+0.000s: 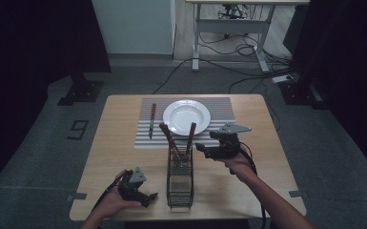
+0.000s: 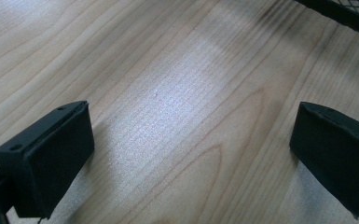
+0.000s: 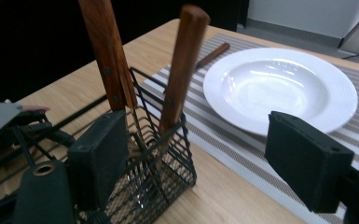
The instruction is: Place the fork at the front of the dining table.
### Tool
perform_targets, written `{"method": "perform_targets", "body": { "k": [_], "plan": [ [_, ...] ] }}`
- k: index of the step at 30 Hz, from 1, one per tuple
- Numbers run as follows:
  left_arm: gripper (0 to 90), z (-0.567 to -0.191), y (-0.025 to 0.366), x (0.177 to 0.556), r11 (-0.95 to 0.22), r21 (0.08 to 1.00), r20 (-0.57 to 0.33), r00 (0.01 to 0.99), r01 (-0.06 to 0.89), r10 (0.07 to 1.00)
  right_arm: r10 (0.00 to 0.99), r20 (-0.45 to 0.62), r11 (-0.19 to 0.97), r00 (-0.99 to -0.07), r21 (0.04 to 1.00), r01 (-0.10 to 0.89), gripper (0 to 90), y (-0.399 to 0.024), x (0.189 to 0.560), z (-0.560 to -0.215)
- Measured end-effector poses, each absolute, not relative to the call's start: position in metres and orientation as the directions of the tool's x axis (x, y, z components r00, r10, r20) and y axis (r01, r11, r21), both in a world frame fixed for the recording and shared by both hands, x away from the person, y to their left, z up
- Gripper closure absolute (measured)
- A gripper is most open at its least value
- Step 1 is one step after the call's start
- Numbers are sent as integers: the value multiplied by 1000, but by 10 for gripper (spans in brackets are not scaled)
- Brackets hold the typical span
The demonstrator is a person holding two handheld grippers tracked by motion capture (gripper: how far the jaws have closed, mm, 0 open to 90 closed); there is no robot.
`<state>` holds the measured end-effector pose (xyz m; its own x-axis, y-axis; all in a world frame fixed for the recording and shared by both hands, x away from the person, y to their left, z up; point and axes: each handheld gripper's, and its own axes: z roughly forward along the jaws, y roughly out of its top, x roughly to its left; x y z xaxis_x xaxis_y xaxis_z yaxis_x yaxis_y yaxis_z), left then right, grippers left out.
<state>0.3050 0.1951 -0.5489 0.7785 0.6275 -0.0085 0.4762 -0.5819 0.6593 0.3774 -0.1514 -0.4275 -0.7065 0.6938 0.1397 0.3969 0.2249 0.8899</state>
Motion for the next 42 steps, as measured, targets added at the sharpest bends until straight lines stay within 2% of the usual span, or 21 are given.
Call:
{"method": "perform_targets", "body": {
  "k": [17,33,38,42],
  "plan": [
    [0,-549,195,305,-581,660,-10,779,476,627,689,113,239,-716,897,372,352,-125,396,-424],
    [0,-549,195,306,-582,660,-9,780,475,626,656,137,223,-742,905,364,654,-118,403,-431],
    [0,-549,195,306,-581,660,-10,779,475,626,655,151,211,-740,904,371,730,-119,404,-433],
    [0,-549,195,306,-581,660,-10,779,475,626,643,200,177,-740,900,397,776,-122,405,-433]
  ]
}}
